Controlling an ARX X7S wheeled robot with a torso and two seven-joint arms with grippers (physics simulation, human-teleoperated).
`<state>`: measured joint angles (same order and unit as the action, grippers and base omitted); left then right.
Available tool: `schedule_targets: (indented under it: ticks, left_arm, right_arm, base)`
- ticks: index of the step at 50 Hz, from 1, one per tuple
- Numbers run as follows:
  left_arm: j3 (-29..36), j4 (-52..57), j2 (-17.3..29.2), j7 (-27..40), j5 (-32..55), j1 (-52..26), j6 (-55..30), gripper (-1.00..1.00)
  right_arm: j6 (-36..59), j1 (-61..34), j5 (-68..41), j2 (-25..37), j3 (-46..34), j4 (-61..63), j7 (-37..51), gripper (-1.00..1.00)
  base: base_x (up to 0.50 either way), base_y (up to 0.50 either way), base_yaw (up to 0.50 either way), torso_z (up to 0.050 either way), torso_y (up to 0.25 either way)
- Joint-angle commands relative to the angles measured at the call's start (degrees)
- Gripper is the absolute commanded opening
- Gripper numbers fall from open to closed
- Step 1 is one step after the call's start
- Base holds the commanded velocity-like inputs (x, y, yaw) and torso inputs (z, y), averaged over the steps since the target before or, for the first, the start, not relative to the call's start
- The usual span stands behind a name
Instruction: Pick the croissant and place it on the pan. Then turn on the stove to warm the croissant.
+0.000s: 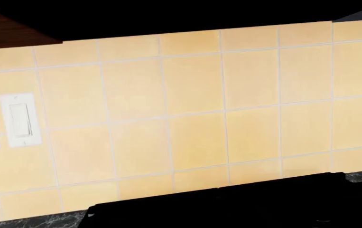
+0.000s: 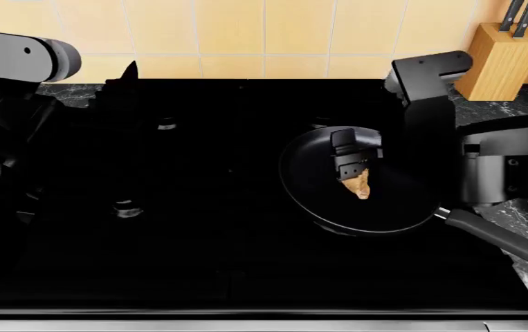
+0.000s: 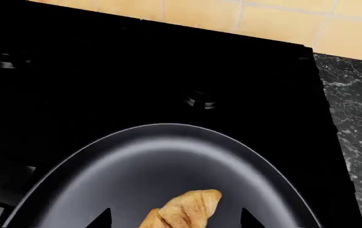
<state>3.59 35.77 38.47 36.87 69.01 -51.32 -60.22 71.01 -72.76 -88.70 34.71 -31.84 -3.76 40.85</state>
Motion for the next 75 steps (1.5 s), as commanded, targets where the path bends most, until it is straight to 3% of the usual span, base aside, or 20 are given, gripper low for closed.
schedule_targets:
  ticks: [1, 20, 35, 51, 75]
  left_arm:
    - [0.5, 0.2, 0.3, -0.7, -0.6, 0.0, 0.6, 1.00]
    - [1.0, 0.3, 0.7, -1.4, -1.2, 0.0, 1.1, 1.00]
    - [1.4, 0.1, 1.0, -0.9, -0.5, -0.4, 0.6, 1.00]
    - [1.8, -0.1, 1.3, -1.1, 0.1, -0.7, 0.5, 1.00]
    - [2.3, -0.1, 1.7, -1.1, 0.1, -0.9, 0.8, 1.00]
  right_arm:
    - [-2.0, -1.0, -2.7, 2.5, 3.7, 8.2, 3.8, 1.00]
    - [-3.8, -0.3, -10.2, 4.8, 7.2, 16.4, 11.7, 1.00]
    - [-11.1, 3.7, -3.7, 6.6, 12.9, 31.8, 14.0, 1.00]
    - [-13.8, 5.3, -1.7, 7.4, 15.0, 35.6, 14.6, 1.00]
    - [-14.0, 4.2, -1.4, 7.3, 14.2, 35.0, 15.6, 1.00]
  base:
    - [0.00, 0.00, 0.00, 0.000, 0.000]
    - [0.00, 0.00, 0.00, 0.000, 0.000]
    - [0.00, 0.00, 0.00, 0.000, 0.000]
    - [0.00, 0.00, 0.00, 0.000, 0.000]
    - [-0.49, 0.09, 0.00, 0.000, 0.000]
